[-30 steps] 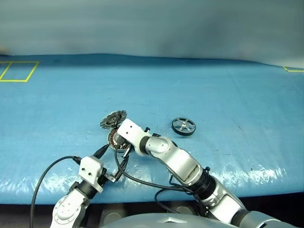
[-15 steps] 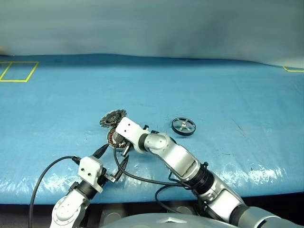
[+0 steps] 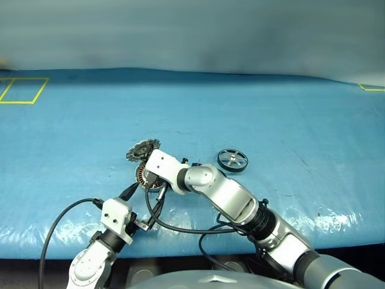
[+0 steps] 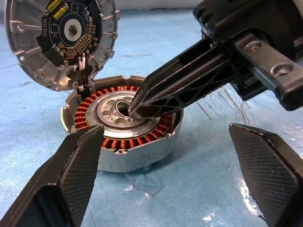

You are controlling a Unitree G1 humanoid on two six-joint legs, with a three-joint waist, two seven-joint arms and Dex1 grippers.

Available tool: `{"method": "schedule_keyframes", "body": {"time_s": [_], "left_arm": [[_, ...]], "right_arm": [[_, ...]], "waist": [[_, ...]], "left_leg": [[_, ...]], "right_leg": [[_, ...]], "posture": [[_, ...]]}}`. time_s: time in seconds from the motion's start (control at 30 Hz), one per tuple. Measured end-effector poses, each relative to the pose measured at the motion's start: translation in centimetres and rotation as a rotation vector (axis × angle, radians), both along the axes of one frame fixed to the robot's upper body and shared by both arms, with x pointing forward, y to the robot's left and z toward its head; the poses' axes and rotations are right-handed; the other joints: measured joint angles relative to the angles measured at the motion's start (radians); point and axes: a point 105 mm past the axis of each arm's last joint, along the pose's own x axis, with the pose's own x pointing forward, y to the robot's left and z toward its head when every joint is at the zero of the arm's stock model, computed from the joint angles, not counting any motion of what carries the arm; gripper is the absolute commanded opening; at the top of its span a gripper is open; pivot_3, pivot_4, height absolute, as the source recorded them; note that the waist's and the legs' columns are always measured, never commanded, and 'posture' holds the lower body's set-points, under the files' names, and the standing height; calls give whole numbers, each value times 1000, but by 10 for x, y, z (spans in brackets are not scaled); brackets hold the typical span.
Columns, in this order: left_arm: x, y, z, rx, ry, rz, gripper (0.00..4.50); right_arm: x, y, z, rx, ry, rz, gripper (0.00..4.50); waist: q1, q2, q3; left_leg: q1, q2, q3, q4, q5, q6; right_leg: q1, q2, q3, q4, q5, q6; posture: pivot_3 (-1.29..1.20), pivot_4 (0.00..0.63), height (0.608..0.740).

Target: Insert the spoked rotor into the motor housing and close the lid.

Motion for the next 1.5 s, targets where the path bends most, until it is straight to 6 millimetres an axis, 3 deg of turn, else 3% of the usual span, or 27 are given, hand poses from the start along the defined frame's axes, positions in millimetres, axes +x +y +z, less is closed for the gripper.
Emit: {"method": "schedule_keyframes", "body": {"time_s": [0.67,1.03,1.1,1.17,1.27,1.33,1.43,1.5], "left_arm": [[1,3,0,10,-3,9,4500],[2,5,1,19,-8,7,4500],[2,5,1,20,-7,6,4500],[2,3,2,20,-11,-6,4500],[4,1,4,18,-22,-22,4500],[5,-1,5,17,-25,-33,4500],[5,-4,5,16,-26,-47,4500],[5,-3,4,18,-23,-47,4500]], "right_arm": [[13,1,-10,73,-15,-101,8],[9,3,-11,70,6,-82,8],[6,4,-8,96,23,-74,8],[5,5,9,170,32,-64,8],[12,-5,40,273,0,-96,8],[21,-23,53,307,-15,-158,8],[36,-64,54,255,-33,-288,8],[42,-88,50,212,-37,-366,393]], "waist": [[0,0,0],[0,0,0],[0,0,0],[1,0,0],[3,0,0],[6,0,0],[8,0,0],[8,0,0]], "left_leg": [[0,0,0,0,0,0],[0,0,0,0,0,0],[0,0,0,0,0,0],[-2,0,0,0,0,0],[-2,0,0,0,0,0],[-2,0,0,0,0,0],[-2,0,0,0,0,0],[-2,0,0,0,0,0]], "right_leg": [[0,0,0,0,0,0],[0,0,0,0,0,0],[0,0,0,0,0,0],[1,0,0,0,0,0],[1,0,0,0,0,0],[1,0,0,0,0,0],[1,0,0,-1,0,0],[1,0,0,0,0,0]], "posture": [[0,150,740],[0,150,740],[0,150,740],[0,150,740],[0,150,740],[0,150,740],[0,150,740],[0,150,740]]}}
